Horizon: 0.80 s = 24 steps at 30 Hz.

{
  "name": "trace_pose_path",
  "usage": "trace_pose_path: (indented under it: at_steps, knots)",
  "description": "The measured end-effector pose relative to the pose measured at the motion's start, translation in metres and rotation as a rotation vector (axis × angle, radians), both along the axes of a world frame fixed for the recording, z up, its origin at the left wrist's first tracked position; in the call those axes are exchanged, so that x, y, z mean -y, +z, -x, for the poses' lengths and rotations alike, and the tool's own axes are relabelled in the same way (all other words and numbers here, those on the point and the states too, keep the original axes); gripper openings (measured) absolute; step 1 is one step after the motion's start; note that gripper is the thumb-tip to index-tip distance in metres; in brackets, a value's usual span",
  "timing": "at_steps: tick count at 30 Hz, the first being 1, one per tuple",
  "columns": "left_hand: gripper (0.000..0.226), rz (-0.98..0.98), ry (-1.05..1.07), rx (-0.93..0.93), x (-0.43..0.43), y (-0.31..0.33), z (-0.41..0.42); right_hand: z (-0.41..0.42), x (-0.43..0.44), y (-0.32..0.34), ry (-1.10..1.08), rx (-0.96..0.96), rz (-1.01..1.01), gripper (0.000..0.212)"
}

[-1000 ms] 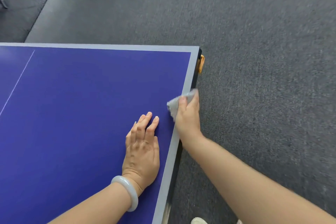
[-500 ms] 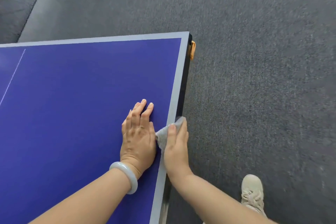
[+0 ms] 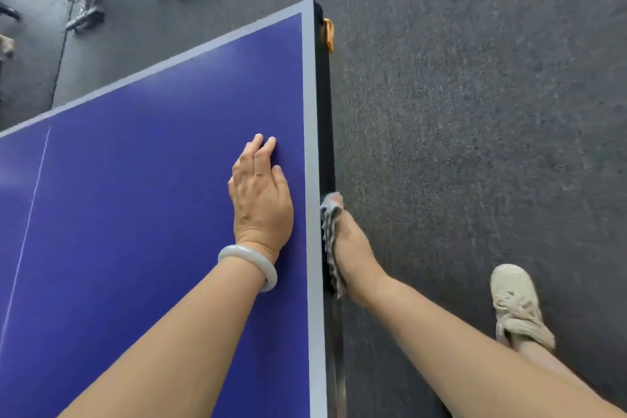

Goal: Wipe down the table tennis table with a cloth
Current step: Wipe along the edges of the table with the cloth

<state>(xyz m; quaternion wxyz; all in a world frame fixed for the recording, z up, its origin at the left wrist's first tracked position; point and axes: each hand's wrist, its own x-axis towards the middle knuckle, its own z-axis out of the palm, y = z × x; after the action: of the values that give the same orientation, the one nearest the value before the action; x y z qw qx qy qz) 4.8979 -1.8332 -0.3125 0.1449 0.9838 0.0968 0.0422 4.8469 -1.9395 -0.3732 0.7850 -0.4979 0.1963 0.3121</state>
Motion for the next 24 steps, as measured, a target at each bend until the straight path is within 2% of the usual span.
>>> trace_pose_path:
  at_steps: [3, 6, 7, 10, 12, 16, 24]
  knots:
    - [0.041, 0.020, -0.004, 0.017, 0.002, 0.001, 0.001, 0.040, 0.004, -0.004, 0.108, -0.074, -0.003, 0.072]
    - [0.038, -0.028, -0.019, -0.008, 0.003, 0.004, 0.002, 0.045, 0.006, -0.001, 0.170, -0.132, -0.012, 0.095]
    - [0.038, -0.041, -0.015, -0.012, 0.007, 0.009, 0.013, 0.050, 0.010, 0.004, 0.170, -0.137, -0.015, 0.095]
    - [0.042, -0.065, -0.095, -0.066, 0.012, 0.015, 0.063, 0.052, 0.010, 0.004, 0.153, -0.154, -0.019, 0.075]
    - [0.045, -0.098, -0.166, -0.092, 0.003, 0.020, 0.118, 0.057, 0.012, 0.012, 0.154, -0.140, -0.015, 0.069]
    - [0.054, -0.115, -0.176, -0.139, -0.020, 0.013, 0.202, 0.072, 0.017, 0.028, 0.157, -0.115, 0.035, 0.062]
    - [0.057, -0.107, -0.169, -0.130, -0.024, 0.004, 0.213, 0.015, -0.004, 0.040, -0.111, 0.153, 0.155, 0.051]
